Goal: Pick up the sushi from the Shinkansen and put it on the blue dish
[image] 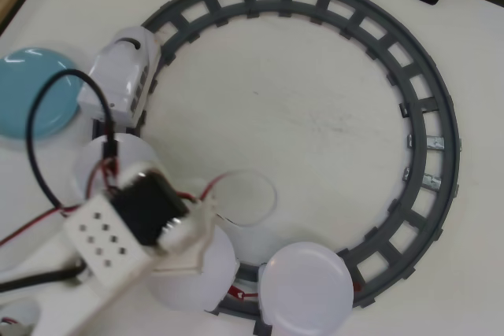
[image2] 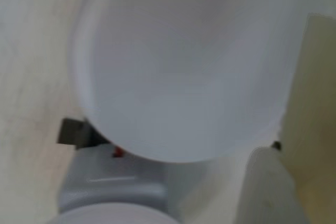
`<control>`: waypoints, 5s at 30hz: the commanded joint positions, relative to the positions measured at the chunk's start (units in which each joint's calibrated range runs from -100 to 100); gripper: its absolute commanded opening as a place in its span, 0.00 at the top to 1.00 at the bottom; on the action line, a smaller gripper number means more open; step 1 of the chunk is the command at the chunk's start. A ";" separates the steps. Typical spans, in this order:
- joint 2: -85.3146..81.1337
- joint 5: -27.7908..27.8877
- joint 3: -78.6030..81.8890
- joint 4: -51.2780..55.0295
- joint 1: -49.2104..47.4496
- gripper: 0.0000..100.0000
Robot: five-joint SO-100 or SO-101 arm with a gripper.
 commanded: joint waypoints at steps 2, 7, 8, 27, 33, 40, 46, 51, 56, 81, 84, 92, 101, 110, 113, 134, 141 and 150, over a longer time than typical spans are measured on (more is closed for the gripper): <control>-10.17 -2.64 3.91 1.08 -11.90 0.96; -15.97 -5.31 7.88 0.57 -25.46 0.96; -16.47 -5.83 8.15 0.57 -28.18 0.96; -3.86 -13.05 5.80 -14.12 -58.64 0.96; 8.25 -13.10 -5.74 -15.39 -59.43 0.96; 23.26 -13.10 -20.17 -15.56 -59.17 0.96; 35.79 -12.95 -32.52 -15.48 -58.47 0.96; 42.09 -12.58 -40.55 -15.05 -58.38 0.96; 45.16 -12.01 -44.96 -14.97 -56.79 0.96; 49.72 -10.07 -46.23 -14.97 -51.07 0.85; 49.39 -9.91 -46.86 -13.69 -51.07 0.80; 49.23 -10.07 -49.02 -8.51 -51.42 0.78; 49.14 -11.01 -65.88 1.17 -51.60 0.78; 35.37 -12.53 -47.22 1.17 -51.69 0.78; 26.91 -13.52 -39.19 1.08 -51.86 0.79; -45.01 -25.18 41.42 -21.85 -60.32 0.79; -64.17 -27.80 56.57 -27.79 -63.75 0.79; -65.83 -27.64 57.20 -27.62 -64.19 0.79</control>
